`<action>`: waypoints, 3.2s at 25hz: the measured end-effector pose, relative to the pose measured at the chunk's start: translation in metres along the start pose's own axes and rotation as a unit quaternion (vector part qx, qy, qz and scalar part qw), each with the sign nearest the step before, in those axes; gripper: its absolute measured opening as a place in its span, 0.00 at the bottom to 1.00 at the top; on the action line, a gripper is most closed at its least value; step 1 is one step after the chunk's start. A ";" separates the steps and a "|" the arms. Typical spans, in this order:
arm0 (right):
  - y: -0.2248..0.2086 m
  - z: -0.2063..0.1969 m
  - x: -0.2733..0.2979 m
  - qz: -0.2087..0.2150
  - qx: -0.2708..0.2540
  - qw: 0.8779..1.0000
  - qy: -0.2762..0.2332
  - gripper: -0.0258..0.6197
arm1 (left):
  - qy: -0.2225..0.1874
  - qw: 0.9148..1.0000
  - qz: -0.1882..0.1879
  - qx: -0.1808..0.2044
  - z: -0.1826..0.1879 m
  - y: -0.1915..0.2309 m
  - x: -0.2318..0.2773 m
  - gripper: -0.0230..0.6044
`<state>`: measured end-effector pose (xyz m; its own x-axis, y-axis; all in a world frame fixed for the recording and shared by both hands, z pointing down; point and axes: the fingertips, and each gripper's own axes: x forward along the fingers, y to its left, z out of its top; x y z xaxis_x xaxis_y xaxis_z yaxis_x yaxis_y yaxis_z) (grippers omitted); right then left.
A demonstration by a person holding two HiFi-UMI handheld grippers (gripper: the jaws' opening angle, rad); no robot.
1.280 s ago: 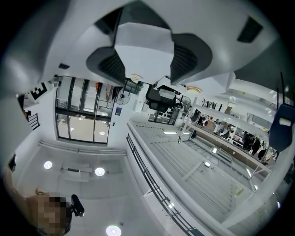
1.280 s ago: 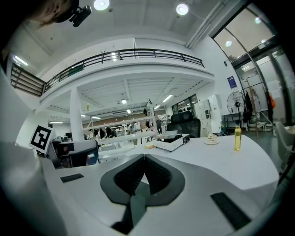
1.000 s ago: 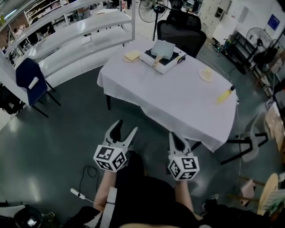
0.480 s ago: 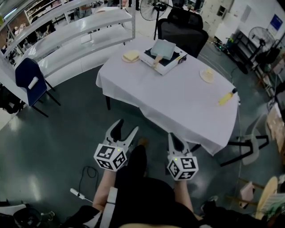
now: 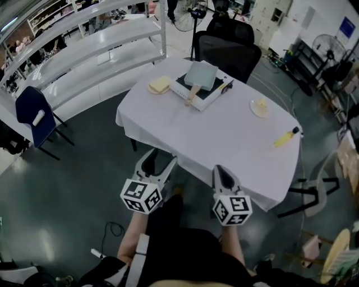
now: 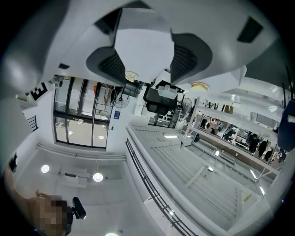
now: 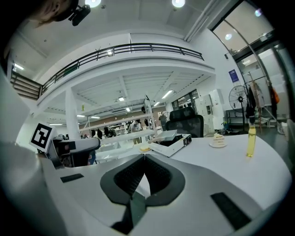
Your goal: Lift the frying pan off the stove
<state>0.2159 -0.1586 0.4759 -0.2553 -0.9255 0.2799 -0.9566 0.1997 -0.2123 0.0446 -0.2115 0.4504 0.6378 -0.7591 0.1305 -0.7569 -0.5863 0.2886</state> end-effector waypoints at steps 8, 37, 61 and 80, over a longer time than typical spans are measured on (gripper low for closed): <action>-0.034 0.052 0.056 -0.024 0.005 0.999 -0.028 0.05 | -0.010 1.000 -0.021 0.006 0.039 0.027 0.072 0.50; -0.091 0.082 0.165 -0.092 0.015 0.995 -0.034 0.05 | 0.017 0.996 -0.082 -0.006 0.056 0.090 0.214 0.50; -0.132 0.089 0.243 -0.059 0.015 0.998 0.024 0.05 | 0.120 0.985 -0.071 -0.099 0.036 0.143 0.333 0.50; -0.171 0.079 0.290 -0.031 0.040 0.998 0.047 0.05 | 0.331 0.907 -0.163 -0.205 -0.035 0.131 0.393 0.50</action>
<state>0.3169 -0.4869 0.5195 -0.2116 -0.8999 0.3814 -0.9578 0.1133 -0.2641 0.2011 -0.5765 0.5728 0.8664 -0.1499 0.4764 -0.4834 -0.4913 0.7245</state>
